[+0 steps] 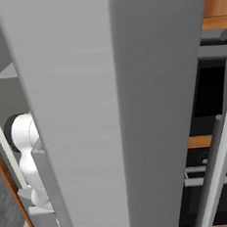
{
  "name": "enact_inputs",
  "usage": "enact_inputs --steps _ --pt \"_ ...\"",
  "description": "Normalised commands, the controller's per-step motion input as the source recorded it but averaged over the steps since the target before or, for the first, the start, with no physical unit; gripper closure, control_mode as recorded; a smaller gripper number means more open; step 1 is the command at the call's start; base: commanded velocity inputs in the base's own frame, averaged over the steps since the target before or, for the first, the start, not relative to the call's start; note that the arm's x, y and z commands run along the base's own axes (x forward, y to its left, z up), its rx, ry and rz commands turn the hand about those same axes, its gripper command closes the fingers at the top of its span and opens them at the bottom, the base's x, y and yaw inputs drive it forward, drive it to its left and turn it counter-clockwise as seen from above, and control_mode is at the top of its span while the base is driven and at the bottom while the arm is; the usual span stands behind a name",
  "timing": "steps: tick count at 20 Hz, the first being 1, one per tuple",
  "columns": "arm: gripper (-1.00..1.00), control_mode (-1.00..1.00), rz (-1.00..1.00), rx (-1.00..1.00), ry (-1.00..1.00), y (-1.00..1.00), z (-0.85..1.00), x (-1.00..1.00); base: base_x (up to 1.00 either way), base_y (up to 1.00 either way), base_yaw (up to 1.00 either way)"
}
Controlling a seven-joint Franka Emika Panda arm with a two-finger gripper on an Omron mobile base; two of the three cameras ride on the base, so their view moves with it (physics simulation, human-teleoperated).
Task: Pick the peach and mango from the fridge and place them on the plate next to the blender to make a fruit smoothie.
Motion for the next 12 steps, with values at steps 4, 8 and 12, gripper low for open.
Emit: enact_inputs --steps 4,8,12 --pt "1.0 -1.0 0.0 0.0 -0.2 0.0 -0.01 -0.31 0.0 0.0 0.0" --pt "1.0 -1.0 0.0 0.0 -0.44 0.0 0.05 -0.96 0.0 0.0 0.0" --pt "1.0 -1.0 0.0 0.0 -0.32 0.02 0.52 -1.0 0.0 0.0 0.0"
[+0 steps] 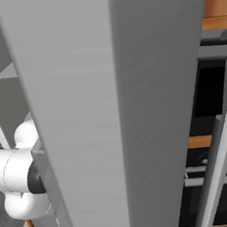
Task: Pick the peach and mango from the fridge and place them on the plate next to the blender to make a fruit smoothie.
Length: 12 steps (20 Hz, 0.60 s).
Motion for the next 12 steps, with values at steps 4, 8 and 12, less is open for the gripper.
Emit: enact_inputs --steps 4,8,12 --pt "1.0 -1.0 0.0 0.0 -0.03 0.15 0.92 -1.0 0.0 0.0 0.0" --pt "1.0 -1.0 0.04 0.0 0.03 0.21 1.0 -1.0 0.0 0.0 0.0" --pt "1.0 -1.0 0.06 0.0 0.18 0.24 1.0 -1.0 0.0 0.0 0.0"
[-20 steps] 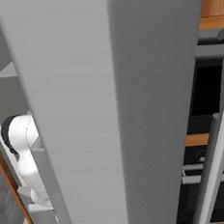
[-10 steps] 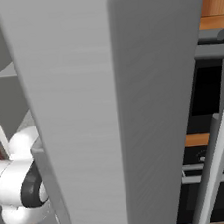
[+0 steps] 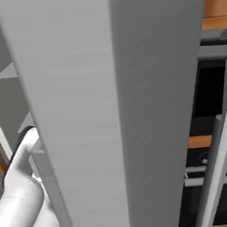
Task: Pick the peach and mango from the fridge and place them on the plate next to the blender to make a fruit smoothie.
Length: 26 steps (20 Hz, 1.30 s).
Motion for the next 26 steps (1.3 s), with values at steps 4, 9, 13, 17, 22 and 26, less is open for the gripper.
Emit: enact_inputs --steps 4,9,13,17,22,26 --pt "1.0 -1.0 0.12 0.0 0.35 0.2 0.92 -1.0 0.0 0.0 0.0" --pt "1.0 -1.0 0.14 0.0 0.48 0.19 0.39 -1.0 0.0 0.0 0.0" --pt "1.0 -1.0 0.01 -0.03 -0.07 0.01 0.0 -1.0 0.0 0.0 0.0" --pt "1.0 -1.0 0.01 -0.04 -0.28 0.02 0.02 -0.74 0.0 0.0 0.0" --pt "1.0 1.0 0.0 0.0 0.0 0.0 0.0 0.0 -0.38 0.06 -0.02" --pt "1.0 1.0 0.0 0.0 0.0 0.0 0.0 0.0 -1.0 0.11 -0.07"
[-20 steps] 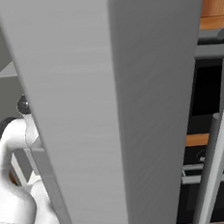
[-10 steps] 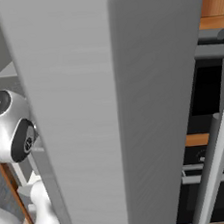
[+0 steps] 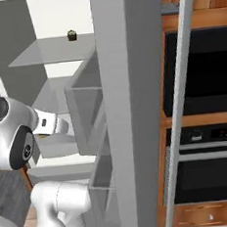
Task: Pick the peach and mango from the fridge and place them on the plate next to the blender to make a fruit smoothie.
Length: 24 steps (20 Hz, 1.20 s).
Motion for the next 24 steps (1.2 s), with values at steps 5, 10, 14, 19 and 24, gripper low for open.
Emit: enact_inputs --steps 5,10,14,19,24 --pt "1.0 1.0 0.0 0.0 0.0 0.0 0.0 0.0 -1.0 0.33 -0.19" --pt "1.0 1.0 0.0 0.0 0.0 0.0 0.0 0.0 -1.0 0.7 -0.24" --pt "1.0 1.0 0.0 0.0 0.0 0.0 0.0 0.0 -1.0 0.51 -0.29" --pt "1.0 1.0 0.0 0.0 0.0 0.0 0.0 0.0 -1.0 0.14 -0.56" --pt "1.0 1.0 0.0 0.0 0.0 0.0 0.0 0.0 -1.0 0.19 -0.65"
